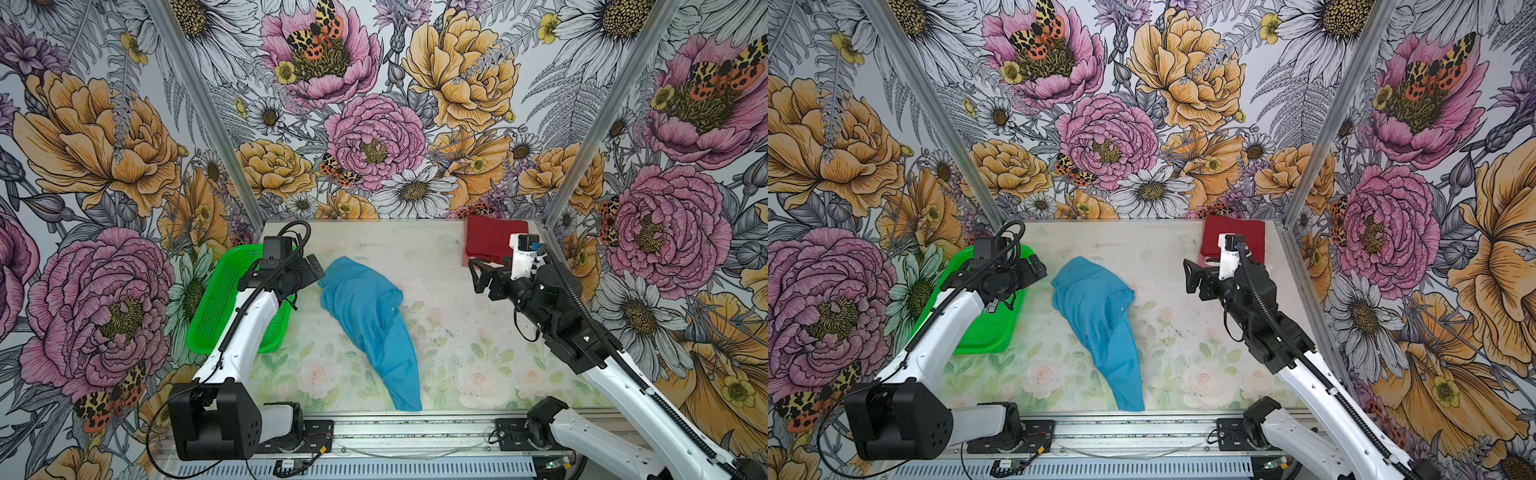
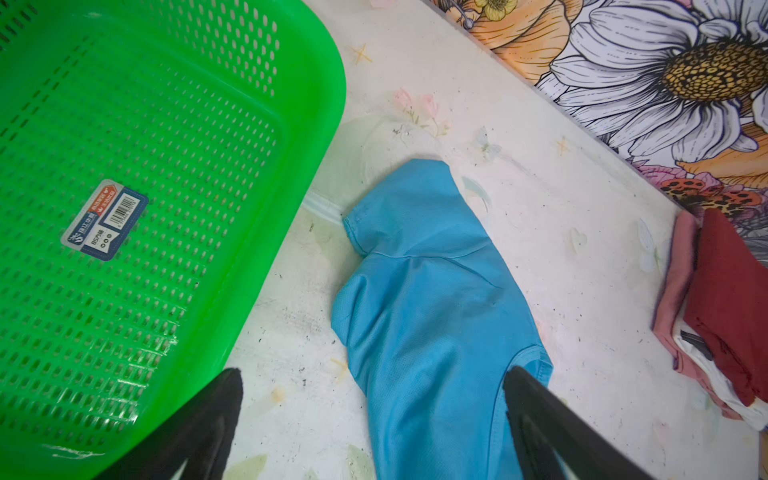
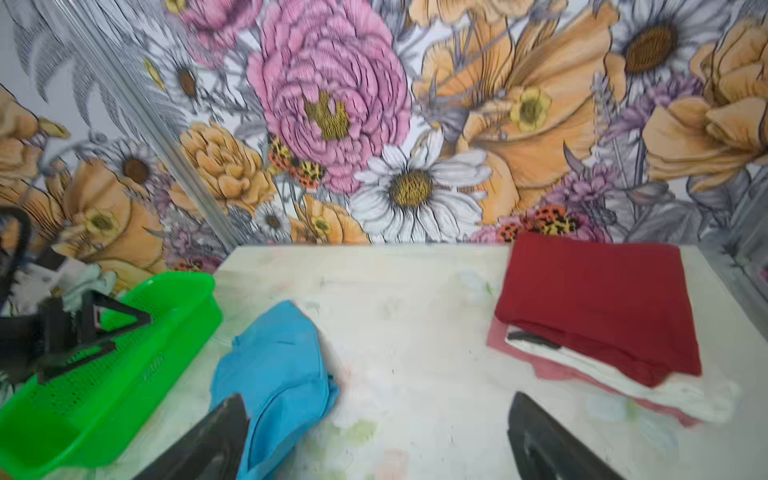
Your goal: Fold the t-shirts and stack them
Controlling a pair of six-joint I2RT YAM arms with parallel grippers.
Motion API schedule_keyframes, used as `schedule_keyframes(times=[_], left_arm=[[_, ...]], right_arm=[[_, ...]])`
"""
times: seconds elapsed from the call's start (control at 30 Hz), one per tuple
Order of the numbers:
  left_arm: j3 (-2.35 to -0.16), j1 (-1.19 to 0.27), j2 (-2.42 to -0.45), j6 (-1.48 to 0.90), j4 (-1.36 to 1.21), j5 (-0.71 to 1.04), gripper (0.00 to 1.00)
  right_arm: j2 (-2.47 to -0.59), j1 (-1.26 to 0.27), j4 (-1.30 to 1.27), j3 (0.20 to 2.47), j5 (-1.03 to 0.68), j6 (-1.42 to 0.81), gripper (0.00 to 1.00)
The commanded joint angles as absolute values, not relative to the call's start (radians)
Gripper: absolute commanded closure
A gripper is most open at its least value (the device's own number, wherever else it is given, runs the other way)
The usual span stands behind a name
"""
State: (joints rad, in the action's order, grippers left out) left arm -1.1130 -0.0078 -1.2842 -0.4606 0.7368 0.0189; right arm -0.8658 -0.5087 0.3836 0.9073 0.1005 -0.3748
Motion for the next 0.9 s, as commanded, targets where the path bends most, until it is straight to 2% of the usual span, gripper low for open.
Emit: schedule_keyframes(times=[0.0,0.2,0.33,0.6,0.87], left_arm=[[-1.122,0.003,-1.266,-0.434,0.747,0.065,0.01],[-1.115,0.015,-1.259,-0.416,0.766,0.097,0.01],[-1.116,0.034,-1.239,-0.401,0.786,0.121,0.01],[-1.125,0.049,-1.227,-0.394,0.794,0.162,0.01],[-1.132,0.048,-1.220,-0.393,0.794,0.186,0.01]], right_arm=[[-0.955,-0.524,0.526,0.875,-0.052,-0.396,0.05],[-1.276,-0.714,0.518,0.892,-0.255,-0.391,0.16],[-1.419,-0.856,0.520,0.886,-0.342,-0.406,0.23],[-1.449,-1.119,0.509,0.798,-0.365,-0.534,0.26],[-1.430,-1.137,0.500,0.765,-0.334,-0.562,0.40]])
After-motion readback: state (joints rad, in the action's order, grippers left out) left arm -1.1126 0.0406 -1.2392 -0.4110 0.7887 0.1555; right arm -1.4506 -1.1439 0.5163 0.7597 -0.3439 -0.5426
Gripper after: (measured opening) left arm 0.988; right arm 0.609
